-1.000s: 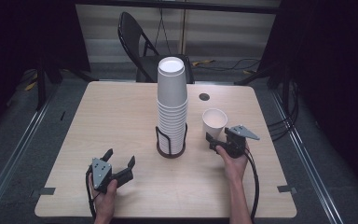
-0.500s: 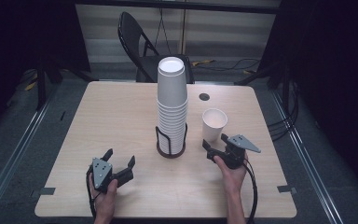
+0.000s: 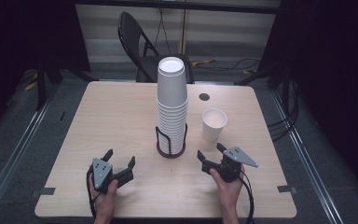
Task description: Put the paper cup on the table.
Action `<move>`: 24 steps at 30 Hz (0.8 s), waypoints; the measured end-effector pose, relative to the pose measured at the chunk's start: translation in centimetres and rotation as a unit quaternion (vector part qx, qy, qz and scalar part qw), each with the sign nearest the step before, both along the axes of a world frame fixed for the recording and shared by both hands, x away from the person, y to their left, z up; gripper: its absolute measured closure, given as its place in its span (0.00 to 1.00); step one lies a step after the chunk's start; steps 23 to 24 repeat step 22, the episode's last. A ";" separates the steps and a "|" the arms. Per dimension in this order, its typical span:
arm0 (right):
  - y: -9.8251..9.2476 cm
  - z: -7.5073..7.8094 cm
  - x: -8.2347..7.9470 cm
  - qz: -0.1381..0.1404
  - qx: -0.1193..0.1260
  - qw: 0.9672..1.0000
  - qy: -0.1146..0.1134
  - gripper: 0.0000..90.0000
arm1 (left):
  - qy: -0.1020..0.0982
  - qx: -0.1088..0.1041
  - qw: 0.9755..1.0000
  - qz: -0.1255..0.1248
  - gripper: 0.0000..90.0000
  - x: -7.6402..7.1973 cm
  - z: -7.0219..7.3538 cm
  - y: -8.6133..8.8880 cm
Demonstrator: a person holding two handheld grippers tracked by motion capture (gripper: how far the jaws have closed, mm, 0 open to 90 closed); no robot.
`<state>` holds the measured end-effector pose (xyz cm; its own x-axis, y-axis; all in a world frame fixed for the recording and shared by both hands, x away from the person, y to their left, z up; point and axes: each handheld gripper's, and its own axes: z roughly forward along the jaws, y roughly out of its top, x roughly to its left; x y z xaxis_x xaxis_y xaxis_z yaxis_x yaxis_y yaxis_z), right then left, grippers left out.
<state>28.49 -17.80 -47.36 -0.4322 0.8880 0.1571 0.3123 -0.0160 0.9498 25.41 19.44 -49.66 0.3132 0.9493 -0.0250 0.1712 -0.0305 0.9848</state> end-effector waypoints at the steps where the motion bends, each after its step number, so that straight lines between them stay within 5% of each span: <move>1: 0.0 -0.2 -0.2 0.001 0.002 1.000 0.000 0.15 | -0.001 -0.001 1.000 -0.001 0.18 0.0 0.0 0.0; 13: 1.4 -1.6 -2.4 0.012 -0.001 1.000 -0.021 0.14 | -0.006 -0.008 1.000 0.003 0.18 -0.1 0.0 0.1; 24: 1.4 -2.2 -2.8 0.016 -0.001 1.000 -0.025 0.14 | -0.008 -0.009 1.000 0.003 0.18 -0.2 -0.1 0.1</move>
